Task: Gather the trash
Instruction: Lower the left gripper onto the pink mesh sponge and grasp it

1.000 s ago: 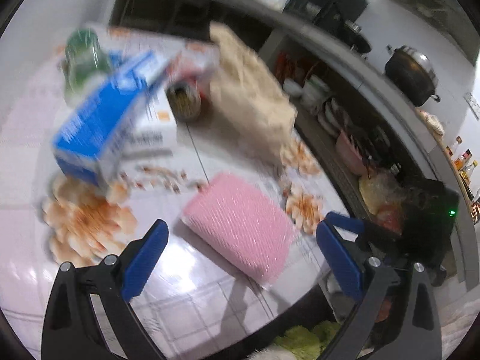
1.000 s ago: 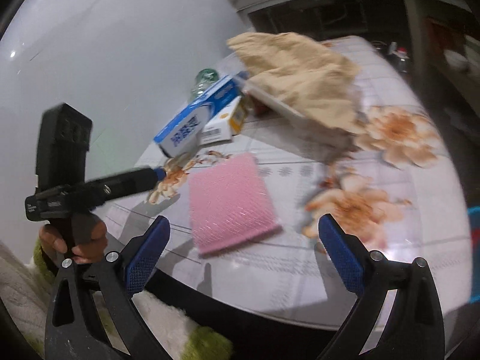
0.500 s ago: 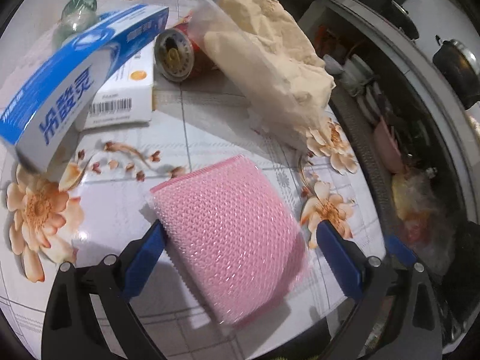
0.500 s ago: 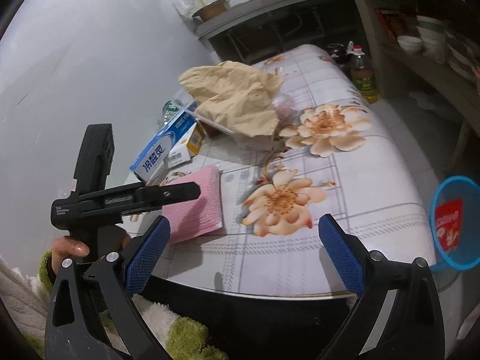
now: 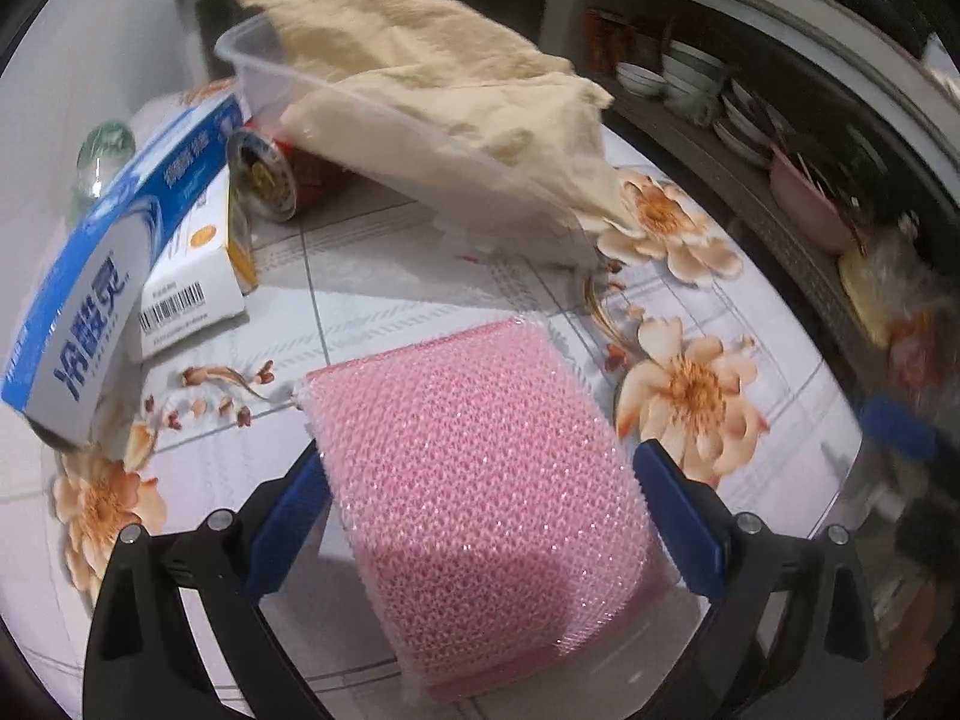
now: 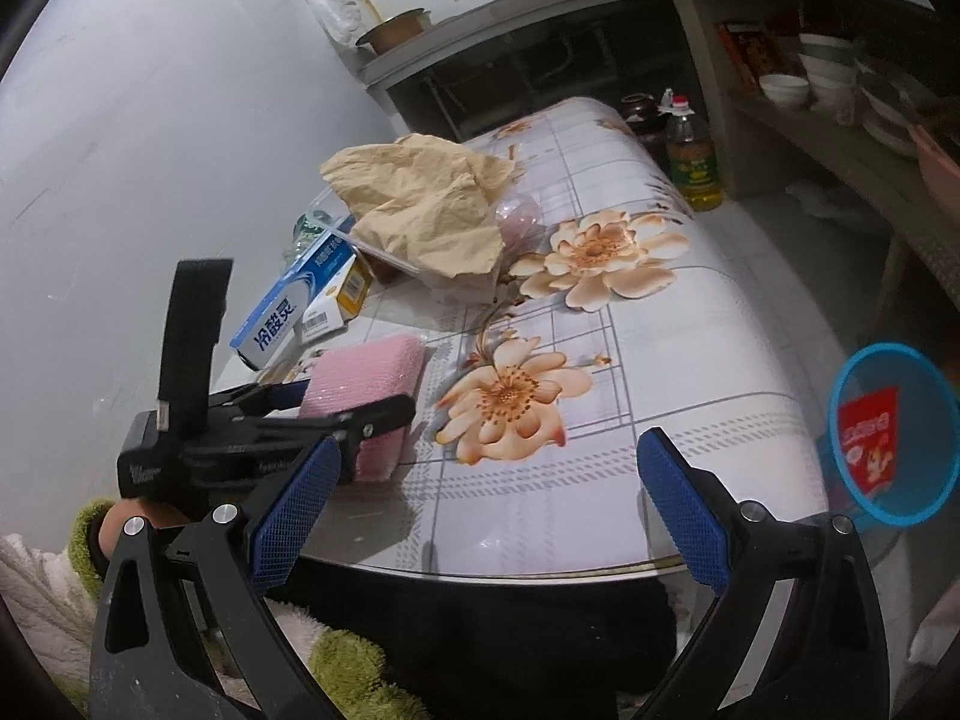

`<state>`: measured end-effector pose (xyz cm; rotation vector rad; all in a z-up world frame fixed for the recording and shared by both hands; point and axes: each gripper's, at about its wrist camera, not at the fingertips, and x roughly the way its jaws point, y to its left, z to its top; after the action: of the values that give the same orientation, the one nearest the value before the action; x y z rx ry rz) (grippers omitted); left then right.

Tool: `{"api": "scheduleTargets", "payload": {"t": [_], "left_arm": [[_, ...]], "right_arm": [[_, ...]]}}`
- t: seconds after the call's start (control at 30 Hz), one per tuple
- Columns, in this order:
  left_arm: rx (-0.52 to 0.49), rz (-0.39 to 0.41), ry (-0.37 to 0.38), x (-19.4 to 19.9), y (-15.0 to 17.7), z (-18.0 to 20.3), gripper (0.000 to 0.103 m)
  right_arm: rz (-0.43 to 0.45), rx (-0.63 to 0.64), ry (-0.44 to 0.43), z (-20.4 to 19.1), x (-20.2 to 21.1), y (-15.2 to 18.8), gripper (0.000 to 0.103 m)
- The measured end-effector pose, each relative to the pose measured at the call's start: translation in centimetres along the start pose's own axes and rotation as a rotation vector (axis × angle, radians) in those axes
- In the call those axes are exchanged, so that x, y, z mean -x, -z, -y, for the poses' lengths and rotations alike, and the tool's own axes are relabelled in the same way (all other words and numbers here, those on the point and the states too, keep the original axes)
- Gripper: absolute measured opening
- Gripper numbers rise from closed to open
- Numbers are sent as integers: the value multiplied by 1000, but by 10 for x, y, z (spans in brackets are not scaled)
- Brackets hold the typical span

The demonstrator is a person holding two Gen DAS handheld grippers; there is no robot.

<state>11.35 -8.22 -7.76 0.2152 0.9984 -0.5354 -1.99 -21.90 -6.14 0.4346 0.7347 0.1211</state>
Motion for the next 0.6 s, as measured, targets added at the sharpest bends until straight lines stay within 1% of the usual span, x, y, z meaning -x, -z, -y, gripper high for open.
{"api": "scheduleTargets", "payload": {"t": [0.07, 0.17, 0.3, 0.37, 0.47, 0.6], "left_arm": [[-20, 1, -2, 1, 2, -1, 97], [-9, -3, 25, 2, 2, -6, 97], [-6, -10, 34, 3, 0, -9, 97], [-17, -18, 38, 6, 4, -10, 97], [-31, -38, 30, 7, 9, -13, 97], [-59, -35, 0, 7, 16, -11, 97]], "right_arm": [[0, -2, 4, 1, -1, 0, 95], [-3, -8, 9, 1, -2, 0, 95], [0, -22, 31, 2, 0, -1, 95], [12, -29, 42, 2, 4, -1, 95], [33, -43, 55, 4, 10, -2, 95], [47, -65, 71, 7, 15, -3, 95]]}}
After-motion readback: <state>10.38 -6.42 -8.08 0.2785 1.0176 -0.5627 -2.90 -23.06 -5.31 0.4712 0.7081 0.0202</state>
